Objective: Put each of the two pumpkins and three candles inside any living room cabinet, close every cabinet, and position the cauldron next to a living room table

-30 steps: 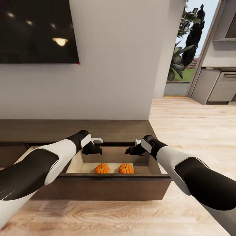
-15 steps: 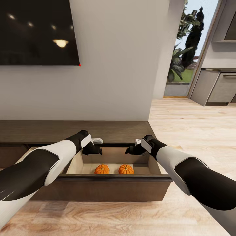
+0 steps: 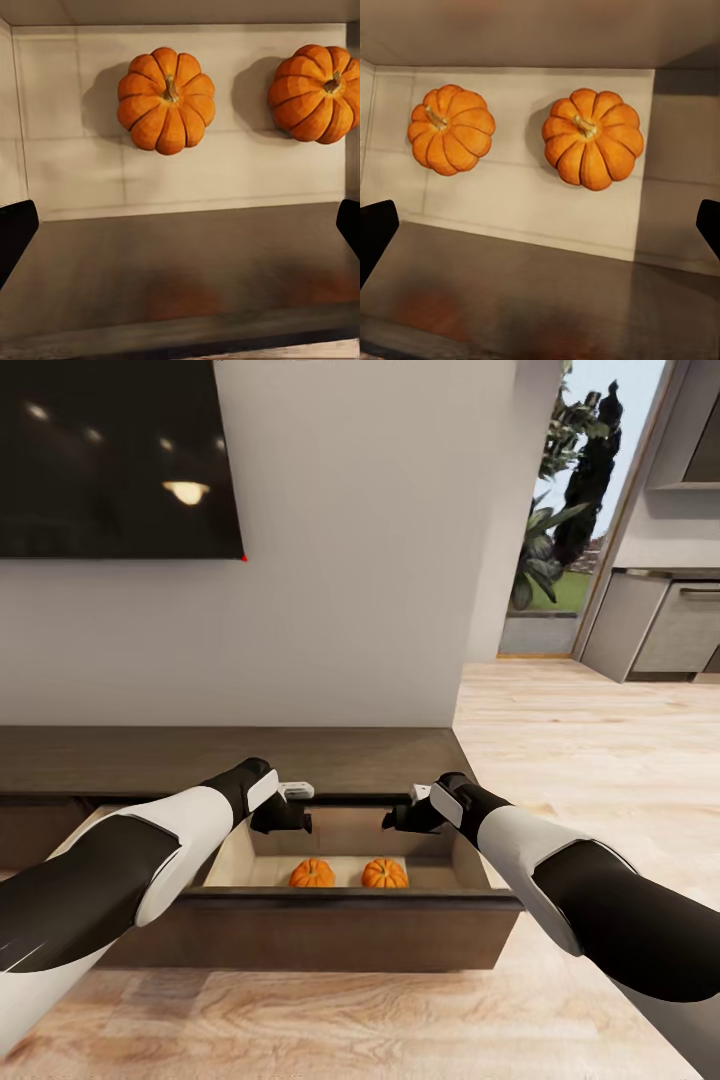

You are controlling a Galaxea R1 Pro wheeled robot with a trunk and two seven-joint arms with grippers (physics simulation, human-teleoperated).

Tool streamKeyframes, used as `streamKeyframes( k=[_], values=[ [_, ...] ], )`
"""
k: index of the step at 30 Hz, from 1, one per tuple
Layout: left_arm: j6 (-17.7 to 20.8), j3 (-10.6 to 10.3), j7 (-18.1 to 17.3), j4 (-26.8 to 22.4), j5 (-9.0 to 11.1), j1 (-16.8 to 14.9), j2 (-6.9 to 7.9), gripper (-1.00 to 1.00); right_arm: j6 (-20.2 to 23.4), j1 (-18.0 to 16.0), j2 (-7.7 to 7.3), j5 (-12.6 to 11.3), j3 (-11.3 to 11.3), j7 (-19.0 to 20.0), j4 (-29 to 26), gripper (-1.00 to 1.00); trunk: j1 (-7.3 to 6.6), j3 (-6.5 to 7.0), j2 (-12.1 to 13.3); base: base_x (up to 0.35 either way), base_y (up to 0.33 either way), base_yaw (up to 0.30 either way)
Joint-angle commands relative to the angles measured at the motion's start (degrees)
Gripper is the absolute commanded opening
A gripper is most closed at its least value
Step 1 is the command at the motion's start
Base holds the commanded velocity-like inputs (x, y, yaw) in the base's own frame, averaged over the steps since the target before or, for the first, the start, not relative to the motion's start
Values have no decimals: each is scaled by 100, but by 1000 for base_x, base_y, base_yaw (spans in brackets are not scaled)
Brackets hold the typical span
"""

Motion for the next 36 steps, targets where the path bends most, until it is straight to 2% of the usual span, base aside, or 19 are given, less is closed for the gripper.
streamKeyframes(
  k=[1,16,21,24,33,36],
  values=[
    [7,-43,8,13,59,-8,-3,100,17,-5,-1,4,48,37,0,100,-3,-6,-3,-158,0,0],
    [-2,-43,8,13,61,6,-3,100,12,-5,-1,4,48,37,1,100,-3,26,-3,-238,0,0],
    [-25,-43,8,10,61,101,-3,100,2,-5,-1,4,48,37,6,100,-3,27,-3,-269,0,0],
    [-259,-43,8,12,67,160,-3,100,-1,4,0,3,48,35,8,100,-3,27,-3,-130,0,0],
    [-438,-43,8,6,69,309,-3,100,-17,259,18,-1,55,29,1,100,-3,27,-3,-20,0,0],
    [-591,-43,8,8,73,369,-3,100,-69,282,75,-3,51,28,4,100,-3,27,-3,-2,0,0]
  ],
)
